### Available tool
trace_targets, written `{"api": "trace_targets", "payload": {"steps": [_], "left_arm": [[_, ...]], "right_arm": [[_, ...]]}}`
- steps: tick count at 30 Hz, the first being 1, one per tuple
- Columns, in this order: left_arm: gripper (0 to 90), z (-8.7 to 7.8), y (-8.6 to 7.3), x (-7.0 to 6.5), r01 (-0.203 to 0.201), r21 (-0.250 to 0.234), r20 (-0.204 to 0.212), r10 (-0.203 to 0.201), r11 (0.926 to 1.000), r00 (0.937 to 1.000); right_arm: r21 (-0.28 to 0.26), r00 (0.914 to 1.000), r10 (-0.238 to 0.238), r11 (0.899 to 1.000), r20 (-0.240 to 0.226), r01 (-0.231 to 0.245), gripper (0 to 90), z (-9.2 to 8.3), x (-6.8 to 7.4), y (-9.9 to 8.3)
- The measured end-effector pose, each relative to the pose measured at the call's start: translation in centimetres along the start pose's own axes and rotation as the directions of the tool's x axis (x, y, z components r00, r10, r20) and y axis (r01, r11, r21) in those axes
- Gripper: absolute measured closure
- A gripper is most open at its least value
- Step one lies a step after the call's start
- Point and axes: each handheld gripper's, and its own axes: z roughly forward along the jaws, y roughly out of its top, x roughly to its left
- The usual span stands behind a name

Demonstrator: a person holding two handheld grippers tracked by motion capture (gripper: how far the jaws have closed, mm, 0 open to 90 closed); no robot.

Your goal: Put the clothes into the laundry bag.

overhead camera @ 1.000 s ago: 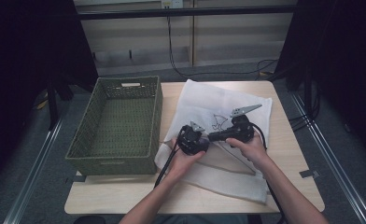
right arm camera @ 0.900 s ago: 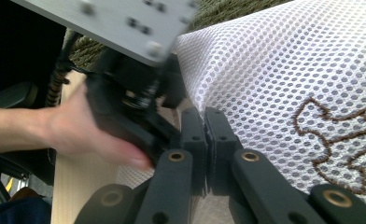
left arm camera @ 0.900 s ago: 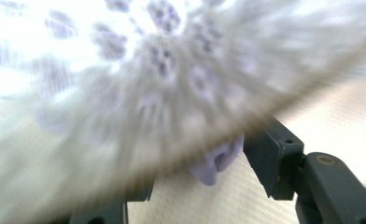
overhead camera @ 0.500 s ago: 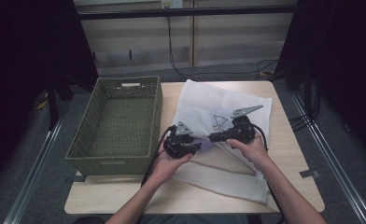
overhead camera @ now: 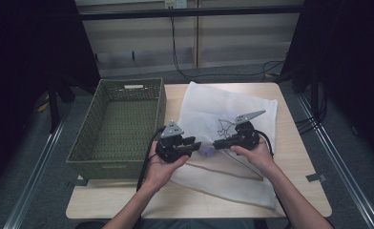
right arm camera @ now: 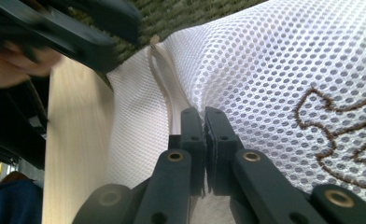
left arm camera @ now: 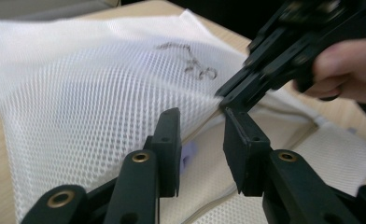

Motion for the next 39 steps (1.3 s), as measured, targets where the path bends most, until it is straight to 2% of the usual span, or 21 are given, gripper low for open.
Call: {"api": "trace_targets", "payload": {"steps": [4,5,6,8,10,12,16,19,25,29,32,33,35,39], "left_arm": [[65.8,-1.7,0.3,0.0,-0.018,-0.025,-0.008,0.018,0.9995,0.9998],[65.1,-2.2,0.4,-0.1,-0.028,-0.017,-0.037,0.028,0.9995,0.9989],[63.6,-2.6,0.4,-0.1,-0.022,-0.012,-0.047,0.021,0.9997,0.9987],[62.1,-3.3,0.4,0.1,-0.038,-0.028,-0.047,0.037,0.9989,0.9982],[60.4,-4.0,0.2,0.7,-0.017,-0.033,-0.051,0.016,0.9993,0.9986],[60.0,-4.5,-0.2,1.1,-0.013,-0.038,-0.054,0.011,0.9992,0.9985],[58.1,-5.2,-1.0,1.6,-0.021,-0.037,-0.054,0.019,0.9991,0.9984],[57.3,-5.9,-1.5,2.2,-0.005,-0.043,-0.057,0.002,0.9991,0.9984],[57.3,-6.9,-1.8,2.8,0.019,-0.066,-0.078,-0.024,0.9977,0.9967],[56.9,-6.9,-1.8,2.7,0.016,-0.069,-0.076,-0.022,0.9975,0.9969],[55.7,-6.9,-1.8,2.7,0.016,-0.072,-0.073,-0.021,0.9973,0.9971],[55.5,-6.8,-1.8,2.7,0.015,-0.069,-0.075,-0.020,0.9975,0.9970],[55.4,-6.7,-1.8,2.7,0.020,-0.067,-0.071,-0.025,0.9976,0.9971],[54.4,-6.8,-1.9,2.5,0.013,-0.061,-0.072,-0.017,0.9980,0.9973]], "right_arm": [[0.031,1.0000,-0.008,0.999,-0.001,0.008,87.0,0.4,-0.2,-0.3],[0.038,0.9999,-0.010,0.999,-0.003,0.010,86.9,0.5,-0.2,-0.4],[0.044,1.0000,-0.007,0.999,-0.006,0.008,86.7,0.6,-0.4,-0.5],[0.058,1.0000,-0.005,0.998,0.000,0.005,86.6,0.8,-0.5,-0.6],[0.068,1.0000,0.003,0.998,-0.003,-0.003,86.5,1.2,-0.8,-0.9],[0.087,0.9999,-0.007,0.996,0.013,0.005,86.2,1.5,-0.9,-1.2],[0.112,0.9999,-0.012,0.994,0.007,0.011,86.1,2.1,-1.2,-1.6],[0.140,0.9997,-0.018,0.990,0.015,0.016,86.0,2.7,-1.5,-1.9],[0.183,0.9975,-0.047,0.982,0.052,0.037,86.5,3.0,-1.8,-2.2],[0.212,0.9933,-0.060,0.976,0.099,0.038,86.8,2.8,-2.5,-2.6],[0.241,0.9832,-0.090,0.969,0.159,0.050,86.9,2.4,-2.9,-2.7],[0.244,0.9774,-0.117,0.967,0.176,0.072,86.8,2.3,-3.0,-2.7],[0.271,0.9598,-0.161,0.958,0.230,0.095,86.7,2.2,-2.9,-2.8],[0.250,0.9671,-0.111,0.967,0.229,0.052,81.9,1.6,-2.9,-3.0]]}}
